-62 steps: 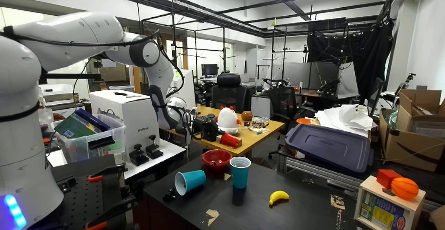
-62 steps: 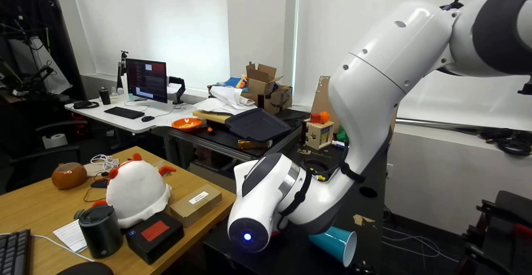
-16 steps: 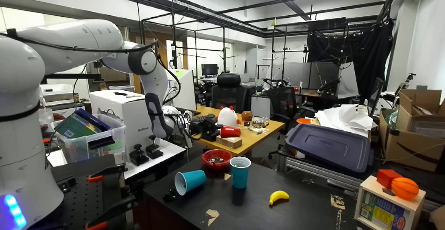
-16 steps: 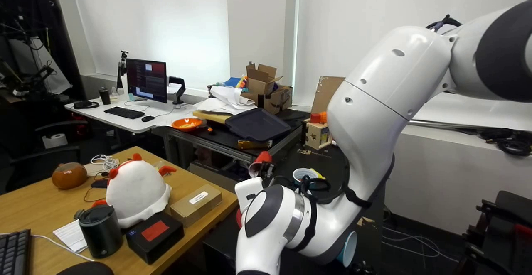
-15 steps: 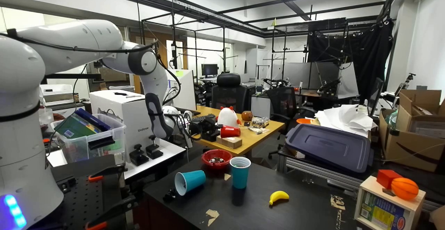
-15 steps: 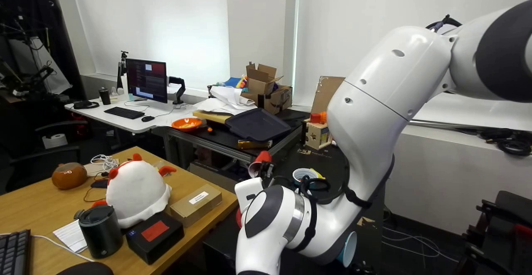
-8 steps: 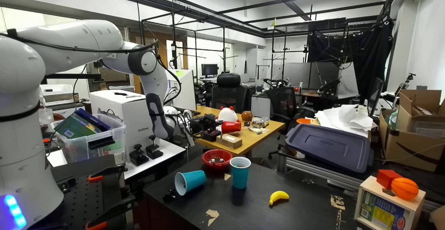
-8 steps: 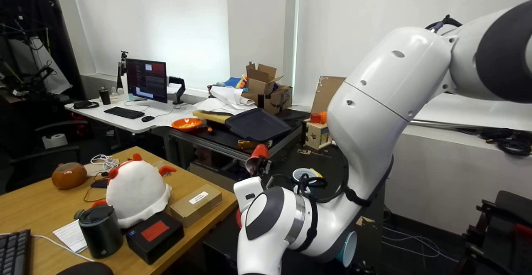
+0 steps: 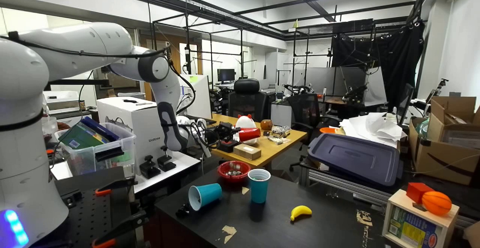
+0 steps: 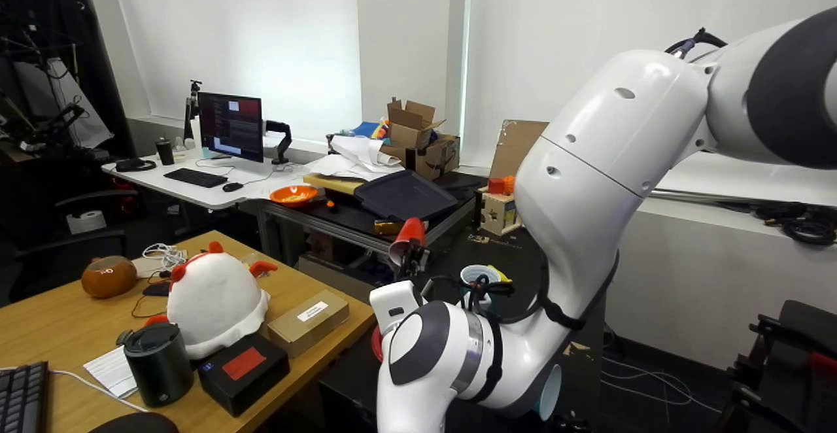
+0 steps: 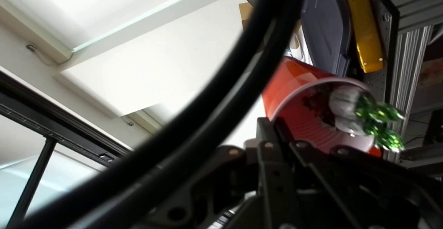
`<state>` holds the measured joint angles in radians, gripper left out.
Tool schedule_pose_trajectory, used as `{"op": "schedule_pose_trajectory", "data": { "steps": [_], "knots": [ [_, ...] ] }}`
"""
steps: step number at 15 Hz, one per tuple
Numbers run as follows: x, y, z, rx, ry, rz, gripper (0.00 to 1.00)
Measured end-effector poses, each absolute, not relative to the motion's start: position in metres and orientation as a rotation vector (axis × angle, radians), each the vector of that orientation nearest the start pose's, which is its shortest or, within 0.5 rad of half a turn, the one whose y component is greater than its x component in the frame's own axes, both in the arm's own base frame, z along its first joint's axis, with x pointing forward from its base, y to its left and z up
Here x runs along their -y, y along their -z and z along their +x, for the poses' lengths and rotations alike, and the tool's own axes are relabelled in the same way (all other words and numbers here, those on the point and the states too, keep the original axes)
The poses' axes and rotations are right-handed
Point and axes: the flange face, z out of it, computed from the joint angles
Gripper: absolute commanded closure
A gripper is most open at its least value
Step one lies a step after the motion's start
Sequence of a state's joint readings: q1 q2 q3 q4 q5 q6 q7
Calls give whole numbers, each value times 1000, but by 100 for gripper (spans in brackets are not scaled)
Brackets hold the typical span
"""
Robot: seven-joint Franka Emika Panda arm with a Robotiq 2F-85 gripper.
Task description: Pour the things in the red cup into the red bowl
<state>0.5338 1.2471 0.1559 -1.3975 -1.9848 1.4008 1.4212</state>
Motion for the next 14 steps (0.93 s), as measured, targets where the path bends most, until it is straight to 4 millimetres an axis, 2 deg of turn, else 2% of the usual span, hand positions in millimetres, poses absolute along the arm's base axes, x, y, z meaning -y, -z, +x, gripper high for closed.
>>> {"op": "schedule_pose_trajectory", "data": {
  "steps": [14],
  "knots": [
    [-307,-14,580,-308,-1034,1323,99]
  ]
}}
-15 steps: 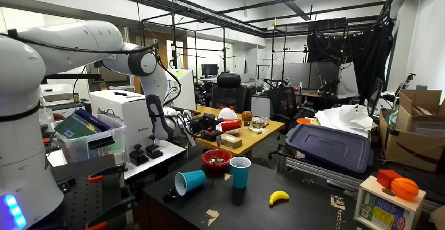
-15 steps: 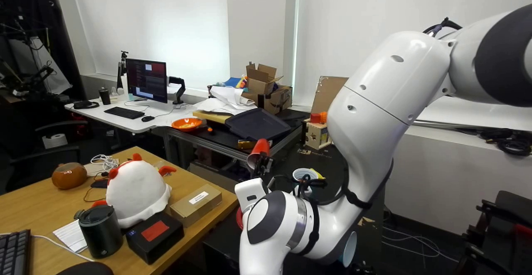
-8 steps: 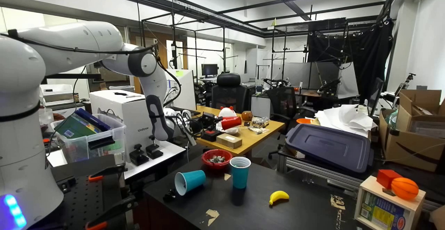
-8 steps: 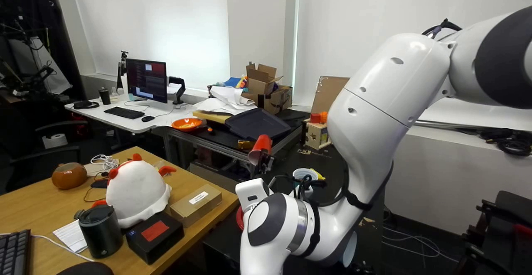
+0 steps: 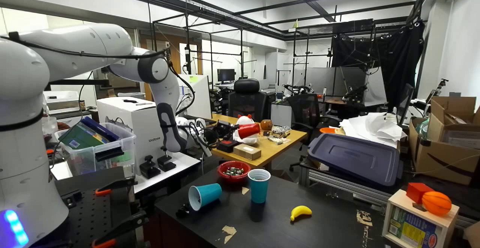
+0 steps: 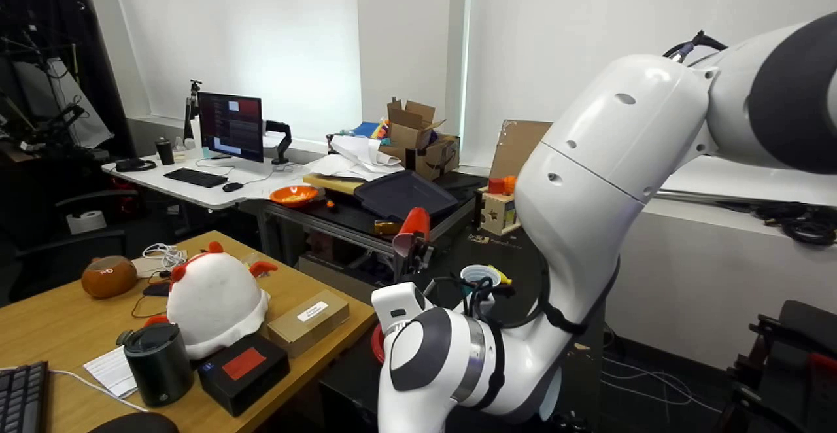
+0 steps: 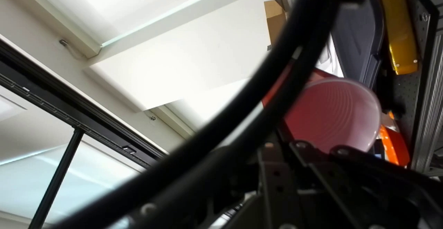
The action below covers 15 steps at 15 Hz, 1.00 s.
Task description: Pour the things in the red cup into the red bowl
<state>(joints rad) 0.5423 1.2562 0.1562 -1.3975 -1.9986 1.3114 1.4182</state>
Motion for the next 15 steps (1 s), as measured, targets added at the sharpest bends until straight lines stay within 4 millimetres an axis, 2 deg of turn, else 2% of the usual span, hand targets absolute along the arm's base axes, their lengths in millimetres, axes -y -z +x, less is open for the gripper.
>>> {"op": "schedule_pose_trajectory", "data": {
  "steps": [11,15],
  "knots": [
    [-308,-15,579,-303,-1027,1304,99],
    [-306,-14,575,-300,-957,1316,99]
  ]
}}
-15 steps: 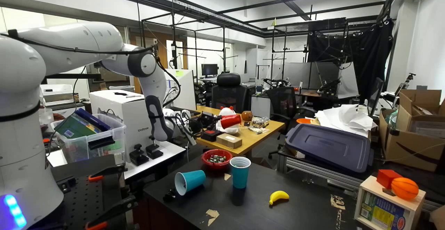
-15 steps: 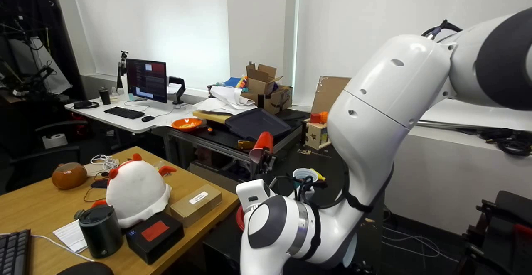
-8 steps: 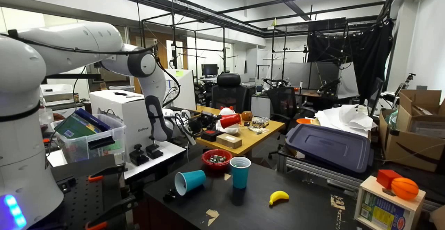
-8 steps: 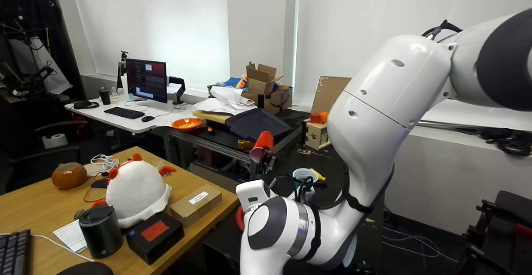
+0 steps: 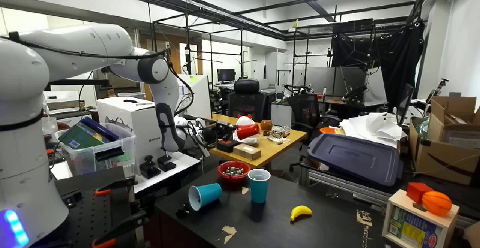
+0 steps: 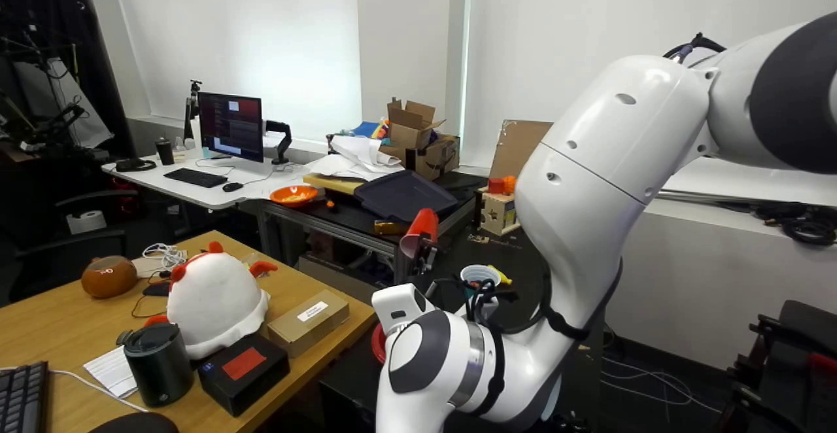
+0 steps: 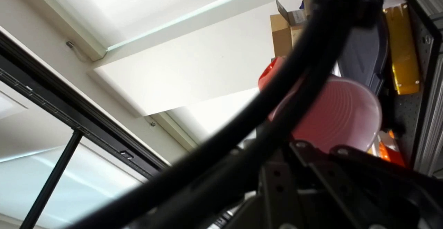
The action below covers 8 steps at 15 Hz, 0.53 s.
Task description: Pour the things in the red cup into the red bowl
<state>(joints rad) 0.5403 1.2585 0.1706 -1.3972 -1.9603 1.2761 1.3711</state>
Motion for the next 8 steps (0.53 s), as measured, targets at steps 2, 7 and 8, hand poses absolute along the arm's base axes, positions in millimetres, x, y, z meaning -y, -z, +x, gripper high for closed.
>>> {"op": "schedule_pose_trajectory", "data": {
  "steps": [2,7,8],
  "knots": [
    [-304,-11,570,-288,-886,1349,99],
    [-300,-9,560,-231,-788,1393,99],
    [-299,-9,560,-221,-780,1396,99]
  ]
}}
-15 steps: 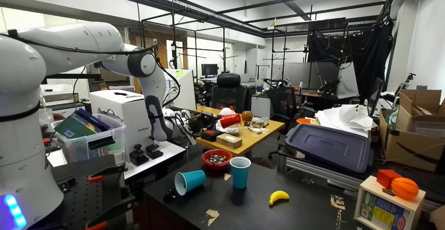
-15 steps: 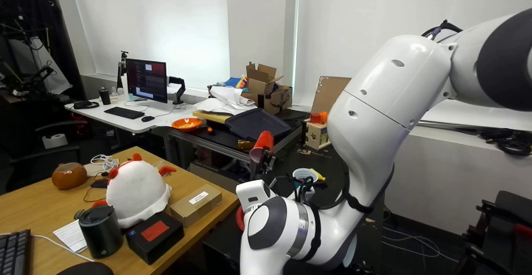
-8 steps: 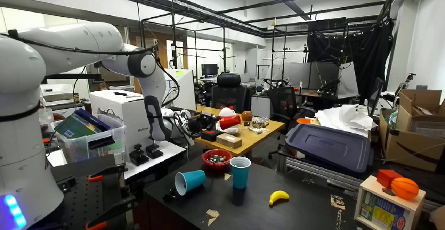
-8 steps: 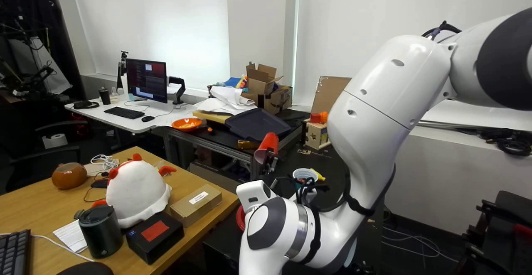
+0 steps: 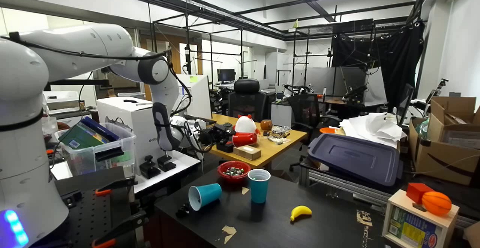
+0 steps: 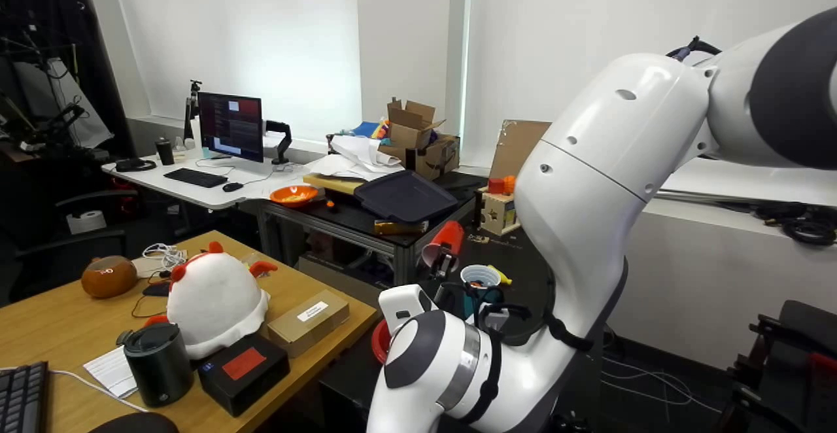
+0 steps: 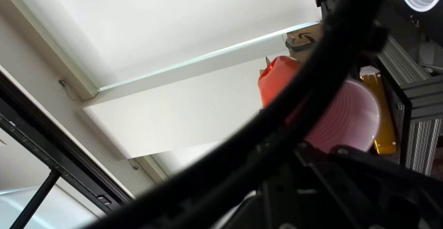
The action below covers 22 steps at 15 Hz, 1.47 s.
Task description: Pour the things in the red cup into the red bowl
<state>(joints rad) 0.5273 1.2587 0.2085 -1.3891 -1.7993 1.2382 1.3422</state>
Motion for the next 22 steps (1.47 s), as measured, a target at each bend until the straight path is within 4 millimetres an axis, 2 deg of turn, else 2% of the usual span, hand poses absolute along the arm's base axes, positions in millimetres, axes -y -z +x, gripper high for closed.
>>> {"op": "schedule_pose_trajectory", "data": {
  "steps": [9,22],
  "knots": [
    [-301,-18,563,-122,-853,1388,99],
    [-305,-10,559,23,-943,1481,99]
  ]
}}
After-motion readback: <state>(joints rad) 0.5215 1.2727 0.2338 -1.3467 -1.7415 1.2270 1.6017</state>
